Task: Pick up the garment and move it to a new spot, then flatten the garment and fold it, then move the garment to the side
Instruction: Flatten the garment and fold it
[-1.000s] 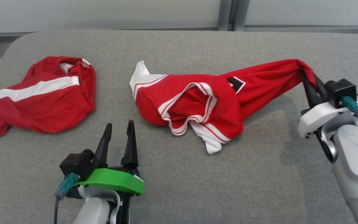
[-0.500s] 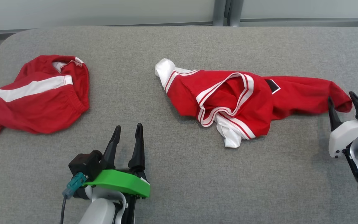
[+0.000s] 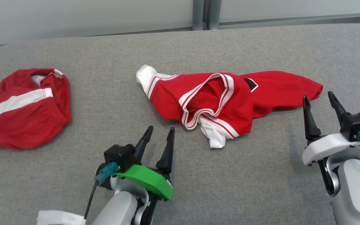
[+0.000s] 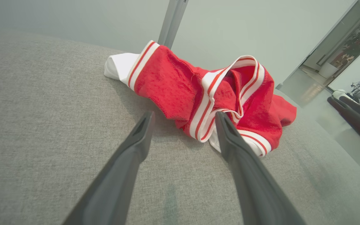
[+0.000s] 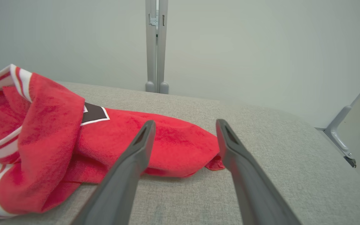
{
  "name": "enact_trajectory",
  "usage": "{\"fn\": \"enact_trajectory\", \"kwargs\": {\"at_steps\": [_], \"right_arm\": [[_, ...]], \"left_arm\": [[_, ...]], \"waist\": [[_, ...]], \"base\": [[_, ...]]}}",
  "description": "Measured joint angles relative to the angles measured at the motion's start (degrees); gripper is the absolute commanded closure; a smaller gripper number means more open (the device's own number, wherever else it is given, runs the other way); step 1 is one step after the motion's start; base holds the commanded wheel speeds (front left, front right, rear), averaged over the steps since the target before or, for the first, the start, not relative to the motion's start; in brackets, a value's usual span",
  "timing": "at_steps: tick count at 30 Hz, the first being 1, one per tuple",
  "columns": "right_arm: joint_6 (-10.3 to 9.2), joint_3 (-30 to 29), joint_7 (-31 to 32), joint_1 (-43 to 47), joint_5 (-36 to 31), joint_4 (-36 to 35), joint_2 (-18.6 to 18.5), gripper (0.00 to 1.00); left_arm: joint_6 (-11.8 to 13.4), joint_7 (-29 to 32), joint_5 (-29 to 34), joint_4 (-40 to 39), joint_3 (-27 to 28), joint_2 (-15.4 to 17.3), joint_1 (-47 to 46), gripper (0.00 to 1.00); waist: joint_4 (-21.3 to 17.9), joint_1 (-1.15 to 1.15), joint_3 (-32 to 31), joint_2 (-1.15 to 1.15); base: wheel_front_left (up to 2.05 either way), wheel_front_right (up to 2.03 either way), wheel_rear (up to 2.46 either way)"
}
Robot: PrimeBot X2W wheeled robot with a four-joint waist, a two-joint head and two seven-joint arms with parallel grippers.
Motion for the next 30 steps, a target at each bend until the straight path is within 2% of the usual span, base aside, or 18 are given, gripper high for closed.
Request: {"fn": "enact_trajectory", "kwargs": {"at_steps": [4,9,13,17,21,22,23,24,27,28,30], "right_arm": [[-0.01,-1.9,0.0,4.5,-0.2,-6.2,3.5,0.00],[-0.01,-3.4,0.0,7.4,-0.7,-9.1,5.2,0.00],[-0.01,-4.4,0.0,8.9,-1.0,-10.6,6.3,0.00],[-0.01,-5.3,0.0,9.9,-1.4,-10.7,6.8,0.00],[-0.01,-5.2,0.0,10.2,-1.7,-10.7,7.1,0.00],[-0.01,-5.1,0.0,10.2,-1.7,-10.7,7.2,0.00],[-0.01,-5.2,0.0,10.3,-1.7,-10.8,7.2,0.00],[-0.01,-5.2,0.0,10.4,-1.7,-10.9,7.2,0.00],[-0.01,-5.5,0.0,11.0,-1.7,-11.2,7.4,0.00],[-0.01,-5.6,0.0,11.3,-1.7,-11.2,7.4,0.00],[-0.01,-5.5,0.0,11.7,-1.7,-11.2,7.5,0.00]], "left_arm": [[2.0,0.6,-2.8,3.4,-3.6,-0.1,-4.6,0.00],[4.4,0.4,-6.5,8.1,-5.0,-0.1,-8.9,0.00],[5.4,0.1,-8.4,12.9,-5.8,0.0,-11.8,0.00],[4.8,-0.2,-11.0,17.1,-6.8,-0.1,-13.7,0.00],[6.7,-0.5,-11.1,21.4,-5.4,0.0,-16.5,0.00],[7.0,-0.6,-11.4,21.9,-4.7,0.0,-17.1,0.16],[7.4,-0.6,-11.4,21.9,-3.7,-0.1,-17.5,0.68],[7.5,-0.6,-11.1,21.3,-2.6,-0.1,-17.8,1.00],[7.5,-0.7,-8.8,17.3,1.7,-0.1,-18.0,1.00],[7.0,-0.7,-7.3,13.8,3.9,0.0,-17.5,1.00],[6.6,-0.7,-5.3,10.1,5.1,0.0,-16.4,1.00]], "waist": [[-2.2,0.00,-0.2,0.00],[-4.6,0.00,-0.2,0.00],[-7.2,0.00,0.1,0.00],[-9.6,0.00,0.4,0.00],[-11.6,0.00,0.5,0.00],[-12.0,0.00,0.5,0.00],[-12.3,0.00,0.5,0.00],[-12.5,0.00,0.5,0.00],[-12.6,0.00,0.4,0.00],[-12.3,0.00,0.2,0.00],[-11.7,0.00,-0.1,0.00]], "base": [[0.00,0.00,0.00],[0.00,0.00,0.00],[0.00,0.00,0.00],[0.00,0.00,0.00],[0.00,0.00,0.00],[0.00,0.00,0.00],[0.00,0.00,0.00],[0.00,0.00,0.00],[0.00,0.00,0.00],[0.00,0.00,0.00],[0.00,0.00,0.00]]}}
